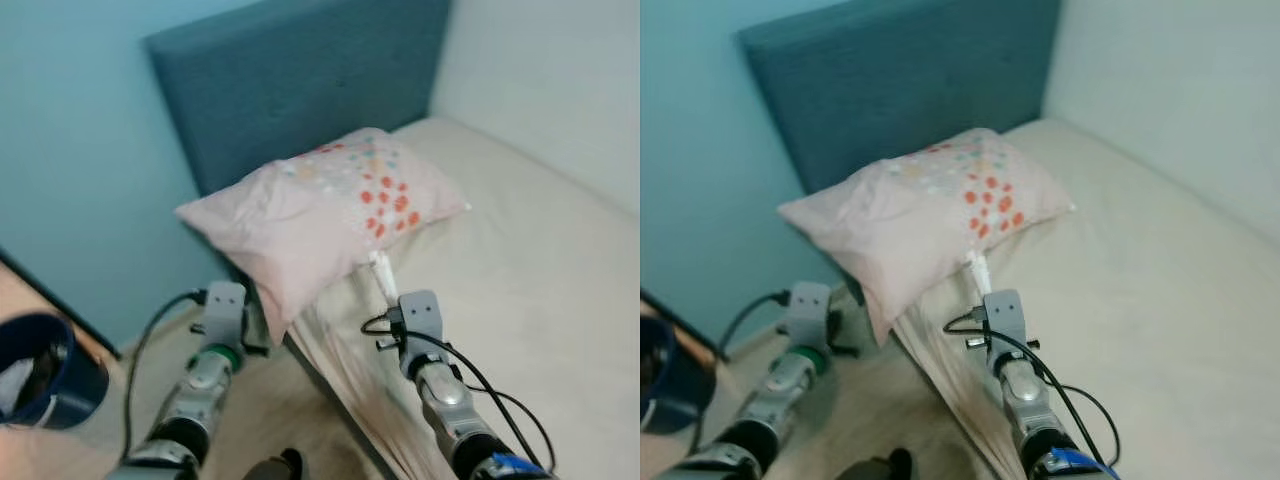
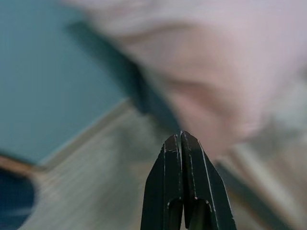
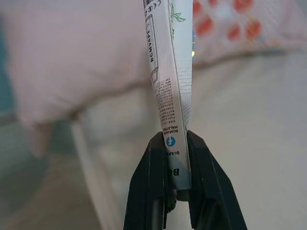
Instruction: Clean up the room
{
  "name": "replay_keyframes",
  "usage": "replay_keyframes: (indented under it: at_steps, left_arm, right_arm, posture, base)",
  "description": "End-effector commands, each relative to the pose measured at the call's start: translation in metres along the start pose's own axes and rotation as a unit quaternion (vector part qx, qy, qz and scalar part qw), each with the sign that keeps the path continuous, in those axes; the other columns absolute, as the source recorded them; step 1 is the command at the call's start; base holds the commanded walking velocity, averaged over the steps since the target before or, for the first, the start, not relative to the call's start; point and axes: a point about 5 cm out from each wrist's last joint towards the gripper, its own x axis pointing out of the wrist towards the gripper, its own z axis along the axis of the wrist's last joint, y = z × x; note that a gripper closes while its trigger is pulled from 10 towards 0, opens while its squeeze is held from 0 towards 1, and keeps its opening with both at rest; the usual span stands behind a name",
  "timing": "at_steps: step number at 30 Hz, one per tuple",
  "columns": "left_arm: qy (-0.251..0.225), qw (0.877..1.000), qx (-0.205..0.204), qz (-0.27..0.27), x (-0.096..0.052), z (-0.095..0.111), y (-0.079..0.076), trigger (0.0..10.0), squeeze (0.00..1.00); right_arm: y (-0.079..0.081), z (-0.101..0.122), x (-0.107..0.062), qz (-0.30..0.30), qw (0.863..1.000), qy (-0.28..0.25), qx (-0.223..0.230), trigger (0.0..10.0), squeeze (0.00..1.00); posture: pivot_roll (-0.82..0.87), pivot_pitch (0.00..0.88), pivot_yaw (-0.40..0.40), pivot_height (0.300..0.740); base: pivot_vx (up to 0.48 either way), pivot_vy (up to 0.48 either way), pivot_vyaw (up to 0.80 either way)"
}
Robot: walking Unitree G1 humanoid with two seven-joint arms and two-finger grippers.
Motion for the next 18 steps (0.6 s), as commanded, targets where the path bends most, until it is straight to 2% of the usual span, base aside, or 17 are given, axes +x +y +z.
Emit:
replay_keyframes:
  at_steps: [1, 8, 11, 18]
  left_arm:
    - [0.020, 1.000, -0.009, 0.008, -0.003, -0.009, 0.000, 10.0, 0.00]
    - [0.022, 1.000, -0.009, 0.000, -0.003, -0.010, -0.006, 10.0, 0.00]
    - [0.032, 0.999, 0.007, -0.021, -0.005, -0.015, -0.014, 10.0, 0.00]
    - [0.044, 0.999, 0.002, -0.020, -0.006, -0.018, -0.013, 10.0, 0.00]
  right_arm:
    - [0.002, -0.010, -0.005, -0.001, 1.000, 0.017, 0.007, 10.0, 0.00]
    - [0.002, -0.011, -0.006, -0.003, 1.000, 0.019, 0.008, 10.0, 0.00]
    - [0.002, -0.012, -0.006, -0.001, 1.000, 0.020, 0.008, 10.0, 0.00]
    - [0.003, -0.012, -0.006, -0.001, 1.000, 0.023, 0.009, 10.0, 0.00]
  posture:
    - [0.08, 0.036, 0.085, 0.740]
    - [0.08, 0.027, 0.085, 0.740]
    - [0.08, 0.022, 0.083, 0.740]
    - [0.09, 0.014, 0.088, 0.740]
  base:
    - [0.000, 0.000, 0.80]
    - [0.000, 0.000, 0.80]
    - [0.000, 0.000, 0.80]
    - [0.000, 0.000, 0.80]
